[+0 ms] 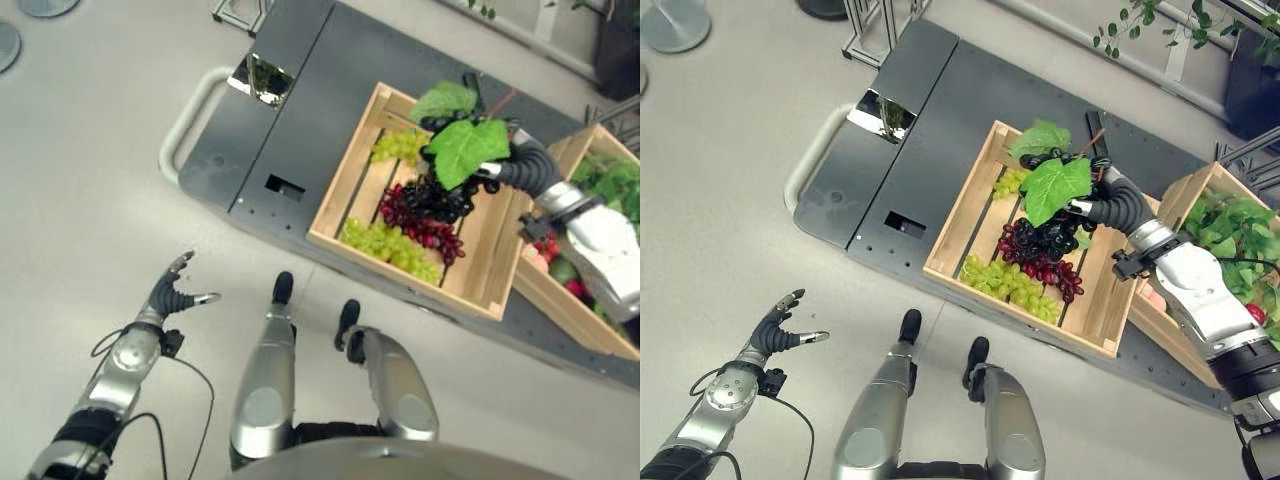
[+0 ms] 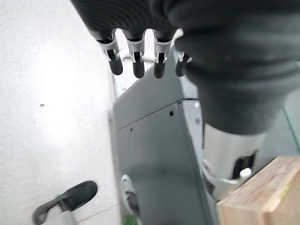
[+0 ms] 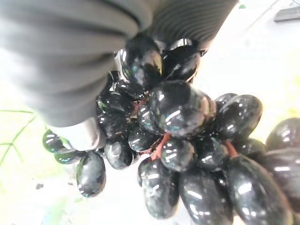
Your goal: Pick up the fruits from the basket on one side to the basket on the other side
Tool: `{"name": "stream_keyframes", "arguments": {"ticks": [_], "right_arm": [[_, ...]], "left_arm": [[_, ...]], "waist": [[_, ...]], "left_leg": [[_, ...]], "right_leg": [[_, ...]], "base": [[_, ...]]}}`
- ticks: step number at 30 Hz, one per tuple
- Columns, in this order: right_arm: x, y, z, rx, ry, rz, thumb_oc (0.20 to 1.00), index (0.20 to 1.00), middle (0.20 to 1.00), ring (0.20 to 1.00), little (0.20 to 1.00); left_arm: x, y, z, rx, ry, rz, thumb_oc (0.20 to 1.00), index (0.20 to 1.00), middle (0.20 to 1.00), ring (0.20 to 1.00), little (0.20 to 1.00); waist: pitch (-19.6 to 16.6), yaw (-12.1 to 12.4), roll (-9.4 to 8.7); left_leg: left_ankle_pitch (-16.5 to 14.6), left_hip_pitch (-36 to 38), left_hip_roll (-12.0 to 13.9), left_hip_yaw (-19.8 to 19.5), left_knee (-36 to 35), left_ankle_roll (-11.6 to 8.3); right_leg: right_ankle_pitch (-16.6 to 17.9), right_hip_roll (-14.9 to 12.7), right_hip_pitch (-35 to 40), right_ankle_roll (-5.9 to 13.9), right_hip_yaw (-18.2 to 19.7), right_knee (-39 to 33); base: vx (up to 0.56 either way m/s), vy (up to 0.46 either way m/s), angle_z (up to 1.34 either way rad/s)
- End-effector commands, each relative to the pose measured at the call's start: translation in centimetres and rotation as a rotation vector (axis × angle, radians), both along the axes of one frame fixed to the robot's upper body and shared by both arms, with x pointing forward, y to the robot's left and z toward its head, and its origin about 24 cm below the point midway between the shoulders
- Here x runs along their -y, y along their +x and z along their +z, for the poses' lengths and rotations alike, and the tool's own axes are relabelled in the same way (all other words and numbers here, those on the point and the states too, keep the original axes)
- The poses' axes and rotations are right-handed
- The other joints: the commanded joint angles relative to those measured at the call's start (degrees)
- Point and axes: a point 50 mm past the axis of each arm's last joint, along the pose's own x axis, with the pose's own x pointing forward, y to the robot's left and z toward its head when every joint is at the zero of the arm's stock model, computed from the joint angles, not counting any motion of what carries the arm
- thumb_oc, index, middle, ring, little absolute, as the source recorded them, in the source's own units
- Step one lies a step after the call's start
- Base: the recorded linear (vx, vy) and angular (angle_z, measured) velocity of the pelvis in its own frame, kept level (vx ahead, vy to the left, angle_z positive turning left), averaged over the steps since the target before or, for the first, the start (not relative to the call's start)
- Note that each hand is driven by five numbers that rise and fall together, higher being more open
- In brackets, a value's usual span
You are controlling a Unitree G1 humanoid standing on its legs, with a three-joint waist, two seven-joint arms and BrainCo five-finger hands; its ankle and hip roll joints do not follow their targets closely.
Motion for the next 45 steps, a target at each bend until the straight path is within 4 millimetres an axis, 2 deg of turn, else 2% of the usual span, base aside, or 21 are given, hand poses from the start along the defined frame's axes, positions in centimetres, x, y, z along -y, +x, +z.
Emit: {"name": "stream_keyframes", "arguments": {"ticks": [1,4,7,13,14,16,18,20,22,24,25,27,30,31,32,33,36,37,38,40,45], "right_arm": [[0.3,-0.3,4.6,0.158,0.036,0.025,0.2,0.2,0.2,0.2,0.2],[1.2,-0.3,5.2,0.136,0.025,0.01,0.2,0.2,0.2,0.2,0.2],[1.3,-0.3,5.2,0.128,0.028,0.01,0.2,0.2,0.2,0.2,0.2],[2.0,-0.3,4.5,0.089,0.095,0.009,0.2,0.2,0.2,0.2,0.2],[2.2,-0.2,4.1,0.073,0.129,0.009,0.2,0.2,0.2,0.2,0.2],[2.3,-0.2,3.7,0.058,0.149,0.006,0.2,0.2,0.2,0.2,0.2],[2.4,0.1,2.4,0.01,0.194,0.005,0.2,0.2,0.2,0.2,0.2],[2.4,0.1,2.3,0.01,0.195,0.005,0.2,0.2,0.2,0.2,0.2],[2.3,0.0,1.2,-0.029,0.226,0.02,0.2,0.2,0.2,0.2,0.2],[1.6,-0.3,0.4,-0.059,0.24,0.059,0.2,0.2,0.2,0.2,0.2],[1.6,-0.3,0.4,-0.059,0.241,0.058,0.2,0.2,0.2,0.2,0.2],[1.1,-0.5,0.1,-0.081,0.235,0.094,0.2,0.2,0.2,0.2,0.2],[0.6,-0.7,-0.1,-0.098,0.228,0.123,0.2,0.2,0.2,0.2,0.2],[0.0,-0.8,-0.2,-0.115,0.212,0.155,0.2,0.2,0.2,0.2,0.2],[0.0,-0.8,-0.2,-0.115,0.212,0.155,0.2,0.2,0.2,0.2,0.2],[-0.7,-0.8,-0.3,-0.134,0.183,0.19,0.2,0.2,0.2,0.2,0.2],[-1.4,-0.7,-0.5,-0.155,0.182,0.223,0.2,0.2,0.2,0.2,0.2],[-2.6,-0.6,-0.5,-0.176,0.156,0.278,0.2,0.2,0.2,0.2,0.2],[-2.5,-0.6,-0.5,-0.175,0.156,0.276,0.2,0.2,0.2,0.2,0.2],[-3.8,-0.5,-0.7,-0.196,0.163,0.329,0.2,0.2,0.2,0.2,0.2],[-5.9,0.2,-0.9,-0.216,0.173,0.397,0.2,0.2,0.2,0.2,0.2]], "left_arm": [[0.2,-0.8,0.7,0.053,-0.06,-0.022,1.0,1.0,1.0,1.0,1.0],[-0.2,-0.7,2.5,0.087,-0.113,-0.075,1.0,1.0,1.0,1.0,1.0],[-0.4,-0.8,2.9,0.093,-0.113,-0.081,1.0,1.0,1.0,1.0,1.0],[-1.1,-0.7,4.9,0.138,-0.152,-0.101,1.0,1.0,1.0,1.0,1.0],[-1.4,-0.7,5.5,0.137,-0.165,-0.12,1.0,1.0,1.0,1.0,1.0],[-1.5,-0.8,6.0,0.141,-0.166,-0.136,1.0,1.0,1.0,1.0,1.0],[-1.5,-0.4,7.6,0.134,-0.211,-0.202,1.0,1.0,1.0,1.0,1.0],[-1.6,-0.5,7.6,0.133,-0.211,-0.202,1.0,1.0,1.0,1.0,1.0],[-1.6,0.0,9.8,0.146,-0.239,-0.277,1.0,1.0,1.0,1.0,1.0],[-1.4,0.6,11.8,0.175,-0.254,-0.325,1.0,1.0,1.0,1.0,1.0],[-1.4,0.6,11.8,0.175,-0.254,-0.326,1.0,1.0,1.0,1.0,1.0],[-0.9,1.2,13.7,0.194,-0.249,-0.395,1.0,1.0,1.0,1.0,1.0],[-0.5,1.6,14.7,0.197,-0.251,-0.436,1.0,1.0,1.0,1.0,1.0],[0.2,2.1,16.0,0.199,-0.234,-0.491,1.0,1.0,1.0,1.0,1.0],[0.2,2.1,16.0,0.199,-0.235,-0.492,1.0,1.0,1.0,1.0,1.0],[0.7,2.5,17.0,0.184,-0.19,-0.544,1.0,1.0,1.0,1.0,1.0],[1.3,3.1,17.5,0.171,-0.153,-0.579,1.0,1.0,1.0,1.0,1.0],[1.9,3.7,18.3,0.169,-0.097,-0.618,1.0,1.0,1.0,1.0,1.0],[1.9,3.8,18.3,0.169,-0.097,-0.619,1.0,1.0,1.0,1.0,1.0],[2.9,4.6,18.8,0.168,-0.063,-0.661,1.0,1.0,1.0,1.0,1.0],[5.1,6.1,19.0,0.157,-0.026,-0.737,1.0,1.0,1.0,1.0,1.0]], "waist": [[-5.0,-0.7,0.89],[-9.0,-1.1,0.62],[-9.7,-1.3,0.58],[-14.1,-1.6,0.5],[-15.6,-1.8,0.69],[-16.3,-1.9,0.74],[-19.0,-2.1,1.26],[-19.0,-2.1,1.21],[-21.0,-2.5,1.74],[-22.8,-2.7,2.01],[-22.8,-2.7,1.99],[-23.9,-2.8,2.14],[-24.8,-3.0,2.18],[-25.8,-3.1,2.28],[-25.8,-3.0,2.27],[-26.6,-3.4,2.37],[-27.3,-3.5,2.45],[-28.0,-3.9,2.48],[-28.0,-3.8,2.48],[-28.8,-4.3,2.61],[-29.4,-4.6,2.73]], "left_leg": [[-4.1,0.6,-2.2,0.1,3.9,0.93],[-3.9,3.2,-2.2,0.3,1.9,0.85],[-3.9,3.8,-2.1,0.3,1.4,0.87],[-3.8,6.8,-2.1,0.5,-1.1,0.96],[-3.8,7.7,-2.1,0.6,-1.8,1.06],[-3.8,8.2,-2.0,0.7,-2.2,1.12],[-3.7,10.1,-1.9,0.9,-3.7,1.31],[-3.7,10.2,-1.9,0.9,-3.8,1.3],[-3.8,11.4,-1.8,1.1,-4.6,1.35],[-3.9,12.5,-1.6,1.1,-5.1,1.34],[-3.9,12.5,-1.6,1.1,-5.1,1.34],[-4.1,13.5,-1.6,1.0,-5.5,1.45],[-4.3,14.2,-1.4,1.2,-5.9,1.46],[-4.6,14.9,-1.4,1.5,-6.0,1.46],[-4.6,15.0,-1.4,1.5,-6.0,1.45],[-4.7,15.5,-1.3,1.7,-6.2,1.45],[-4.8,16.2,-1.2,2.0,-6.5,1.39],[-4.8,16.7,-1.1,2.3,-6.9,1.28],[-4.8,16.8,-1.1,2.3,-6.9,1.28],[-4.9,17.3,-0.9,2.6,-7.1,1.17],[-5.1,17.9,-0.7,2.9,-7.4,1.08]], "right_leg": [[8.3,-1.3,-0.5,4.2,-0.6,-3.1],[8.6,-0.8,2.1,4.55,-0.7,-5.6],[8.7,-0.7,2.7,4.59,-0.7,-6.1],[9.0,-0.2,5.6,4.81,-0.6,-8.9],[9.1,-0.1,6.3,4.91,-0.5,-9.7],[9.2,0.0,6.8,4.95,-0.4,-10.1],[9.2,0.1,8.2,5.07,-0.3,-10.7],[9.2,0.1,8.3,5.07,-0.3,-10.8],[9.0,0.3,9.4,5.2,-0.2,-11.3],[8.7,0.4,10.2,5.21,-0.2,-11.5],[8.6,0.4,10.2,5.21,-0.2,-11.5],[8.5,0.5,10.9,5.27,-0.1,-11.6],[8.4,0.5,11.5,5.35,0.1,-11.9],[8.3,0.6,12.1,5.43,0.1,-12.1],[8.3,0.6,12.1,5.43,0.1,-12.1],[8.1,0.6,12.6,5.44,0.3,-12.2],[8.1,0.7,13.2,5.54,0.5,-12.6],[8.1,0.7,13.7,5.59,0.6,-13.0],[8.1,0.7,13.8,5.59,0.6,-13.1],[8.1,0.8,14.1,5.58,0.8,-13.3],[7.9,0.8,14.6,5.57,1.1,-13.5]], "base": [[0.07,0.005,0.08],[0.08,0.006,0.04],[0.04,0.003,0.0],[0.06,0.01,0.01],[0.04,0.011,0.03],[0.07,0.014,0.0],[0.1,0.023,-0.02],[0.05,0.008,-0.04],[0.09,0.013,0.0],[0.09,0.012,0.02],[0.07,0.008,-0.04],[0.05,0.003,-0.03],[0.06,0.003,-0.05],[0.04,0.002,0.01],[0.07,0.002,0.01],[0.03,0.0,0.0],[0.05,-0.002,-0.04],[0.0,0.0,0.0],[0.04,-0.008,-0.06],[0.02,-0.004,-0.11],[0.0,-0.001,-0.03]]}}
